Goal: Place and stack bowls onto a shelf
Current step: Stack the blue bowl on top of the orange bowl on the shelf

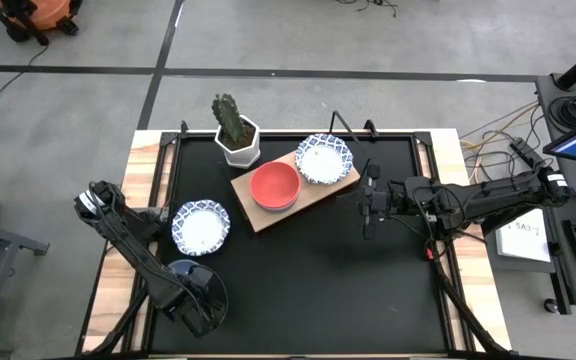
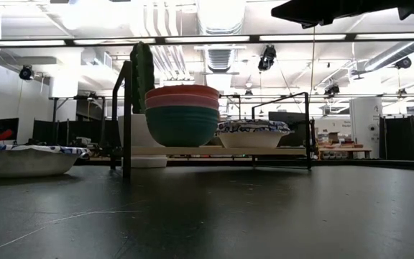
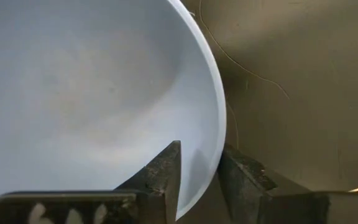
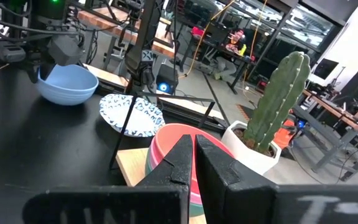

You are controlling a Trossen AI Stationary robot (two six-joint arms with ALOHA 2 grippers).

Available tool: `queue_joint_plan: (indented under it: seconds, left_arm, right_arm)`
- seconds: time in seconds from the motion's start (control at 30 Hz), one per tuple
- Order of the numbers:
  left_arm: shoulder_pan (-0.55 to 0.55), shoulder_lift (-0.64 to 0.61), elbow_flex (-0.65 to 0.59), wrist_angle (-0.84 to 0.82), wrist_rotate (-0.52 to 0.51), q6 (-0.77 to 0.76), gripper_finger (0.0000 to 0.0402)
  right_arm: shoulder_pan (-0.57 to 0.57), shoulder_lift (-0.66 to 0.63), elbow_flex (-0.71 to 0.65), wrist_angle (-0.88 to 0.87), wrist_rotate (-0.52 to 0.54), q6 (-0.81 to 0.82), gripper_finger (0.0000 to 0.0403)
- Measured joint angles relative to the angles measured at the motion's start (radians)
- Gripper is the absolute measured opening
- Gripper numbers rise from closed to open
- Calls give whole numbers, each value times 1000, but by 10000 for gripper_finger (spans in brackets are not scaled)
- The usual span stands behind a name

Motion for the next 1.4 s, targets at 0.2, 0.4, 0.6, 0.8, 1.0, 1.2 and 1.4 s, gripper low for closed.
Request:
queue_joint_plan:
  seconds: [0.2, 0.4, 0.6, 0.8, 1.0, 1.2, 1.4]
  left_arm:
    - [0, 0, 0, 0, 0, 5, 37]
    - [0, 0, 8, 4, 34, 32, 5]
    - [0, -1, 64, 12, 78, 184, 2]
    - [3, 3, 163, 12, 73, 331, 1]
    - [-2, 45, 283, 21, 9, 487, 1]
    - [2, 114, 348, 19, -43, 618, 0]
    - [5, 164, 372, 22, -43, 671, 0]
  right_arm:
    - [0, 0, -1, 0, 1, -1, 9]
    - [0, 0, -1, 0, 2, -1, 9]
    - [0, 0, -1, -1, 2, -1, 9]
    - [0, 0, -1, -1, 2, -1, 9]
    - [0, 0, -1, -1, 2, -1, 9]
    - [0, 0, -2, -1, 2, -1, 9]
    - [0, 0, -2, -2, 2, 1, 9]
